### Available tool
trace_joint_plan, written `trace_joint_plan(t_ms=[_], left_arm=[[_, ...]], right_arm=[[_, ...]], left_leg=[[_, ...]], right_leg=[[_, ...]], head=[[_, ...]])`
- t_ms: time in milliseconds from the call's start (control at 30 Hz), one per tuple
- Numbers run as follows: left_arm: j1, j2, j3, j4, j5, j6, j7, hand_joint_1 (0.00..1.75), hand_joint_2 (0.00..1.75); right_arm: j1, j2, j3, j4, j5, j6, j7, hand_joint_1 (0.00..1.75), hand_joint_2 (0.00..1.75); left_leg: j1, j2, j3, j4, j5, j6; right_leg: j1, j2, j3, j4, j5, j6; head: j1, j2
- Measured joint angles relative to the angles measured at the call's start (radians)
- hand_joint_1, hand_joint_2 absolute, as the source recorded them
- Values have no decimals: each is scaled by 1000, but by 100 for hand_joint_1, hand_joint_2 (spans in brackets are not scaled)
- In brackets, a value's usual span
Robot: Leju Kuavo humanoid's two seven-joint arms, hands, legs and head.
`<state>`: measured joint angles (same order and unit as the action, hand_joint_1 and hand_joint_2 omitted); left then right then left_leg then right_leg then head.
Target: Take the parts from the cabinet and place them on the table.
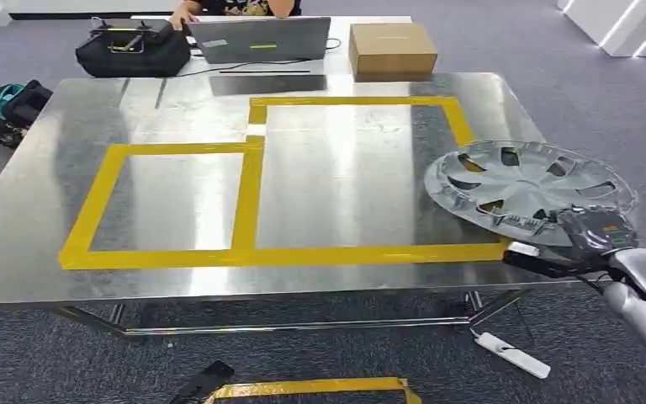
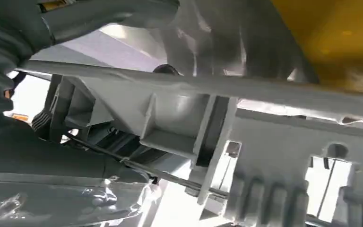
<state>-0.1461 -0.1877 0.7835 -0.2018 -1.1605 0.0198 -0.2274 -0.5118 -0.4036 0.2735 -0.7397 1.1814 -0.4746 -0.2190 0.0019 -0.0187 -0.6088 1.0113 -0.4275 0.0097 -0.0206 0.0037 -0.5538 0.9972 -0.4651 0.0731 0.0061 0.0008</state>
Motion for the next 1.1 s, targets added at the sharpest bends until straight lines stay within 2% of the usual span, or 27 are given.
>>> trace_joint_plan(t_ms=[200,333,400,667,1100], left_arm=[[-10,0,-22,0,-18,-20,-1,0,175],[-17,1,-38,0,-25,-24,-1,0,175],[-19,3,-48,0,-26,-24,-1,0,175],[-20,13,-62,0,-26,-15,13,0,175],[-21,21,-74,0,-33,-17,14,0,175]], right_arm=[[-17,86,43,28,58,-88,-39,175,175],[-33,168,95,38,73,-93,-60,175,175],[-39,197,131,38,91,-90,-48,175,175],[-46,232,207,38,75,-94,-48,175,175],[-48,238,241,48,64,-125,-56,175,175]], left_leg=[[0,2,1,0,1,-1],[1,2,0,0,2,-2],[1,2,0,0,2,-3],[0,2,0,0,2,-3],[1,2,0,0,2,-3]], right_leg=[[0,3,-1,2,0,0],[1,2,-2,3,0,0],[1,2,-3,4,0,-1],[0,2,-3,5,-1,-2],[1,2,-3,5,-1,-2]], head=[[0,0],[0,0],[0,0],[0,0],[0,0]])
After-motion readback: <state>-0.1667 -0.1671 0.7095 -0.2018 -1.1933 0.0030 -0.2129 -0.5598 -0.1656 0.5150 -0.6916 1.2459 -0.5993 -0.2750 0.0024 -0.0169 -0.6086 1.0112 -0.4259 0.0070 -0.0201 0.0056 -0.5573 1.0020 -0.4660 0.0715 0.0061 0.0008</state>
